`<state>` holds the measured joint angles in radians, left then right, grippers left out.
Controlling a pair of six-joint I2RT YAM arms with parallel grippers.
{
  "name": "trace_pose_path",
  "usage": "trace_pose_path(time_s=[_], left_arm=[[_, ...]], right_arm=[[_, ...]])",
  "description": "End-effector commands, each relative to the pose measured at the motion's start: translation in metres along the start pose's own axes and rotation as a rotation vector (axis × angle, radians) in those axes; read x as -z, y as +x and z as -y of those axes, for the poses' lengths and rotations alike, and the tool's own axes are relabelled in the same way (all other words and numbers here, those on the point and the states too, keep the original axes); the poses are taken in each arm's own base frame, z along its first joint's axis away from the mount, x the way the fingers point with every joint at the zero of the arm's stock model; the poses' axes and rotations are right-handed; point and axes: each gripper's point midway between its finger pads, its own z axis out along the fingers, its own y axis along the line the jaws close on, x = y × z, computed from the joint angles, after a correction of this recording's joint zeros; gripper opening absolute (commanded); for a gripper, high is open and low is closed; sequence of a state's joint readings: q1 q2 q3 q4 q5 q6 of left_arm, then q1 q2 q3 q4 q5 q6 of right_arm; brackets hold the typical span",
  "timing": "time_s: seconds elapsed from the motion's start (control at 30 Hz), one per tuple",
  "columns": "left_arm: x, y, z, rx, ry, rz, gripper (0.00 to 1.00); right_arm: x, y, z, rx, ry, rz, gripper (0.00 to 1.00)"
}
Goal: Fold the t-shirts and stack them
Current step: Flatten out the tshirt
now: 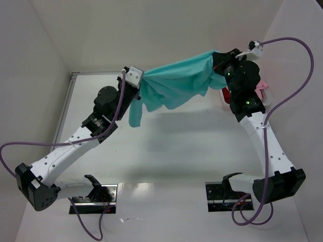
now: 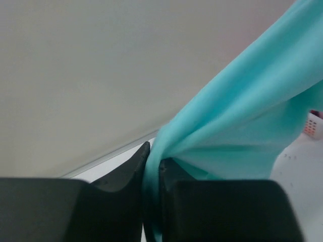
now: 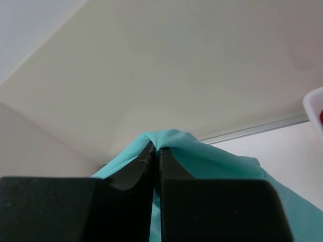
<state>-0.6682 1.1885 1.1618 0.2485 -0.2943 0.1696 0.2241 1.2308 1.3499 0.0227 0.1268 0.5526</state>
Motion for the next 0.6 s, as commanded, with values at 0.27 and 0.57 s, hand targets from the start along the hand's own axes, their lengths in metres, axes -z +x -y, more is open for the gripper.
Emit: trace_pose_path(time_s=[0.27, 0.57], left_arm=[[0.015, -0.003, -0.034, 0.009, -0.142, 0.034, 0.04], [0.012, 0.004, -0.036, 0.093, -0.123, 0.028, 0.12]], right_arm=[[0.003, -0.029, 0.005, 0.010, 0.022, 0.110, 0.03], [0.003, -0.019, 0.006, 0.003, 0.008, 0.080, 0.02]])
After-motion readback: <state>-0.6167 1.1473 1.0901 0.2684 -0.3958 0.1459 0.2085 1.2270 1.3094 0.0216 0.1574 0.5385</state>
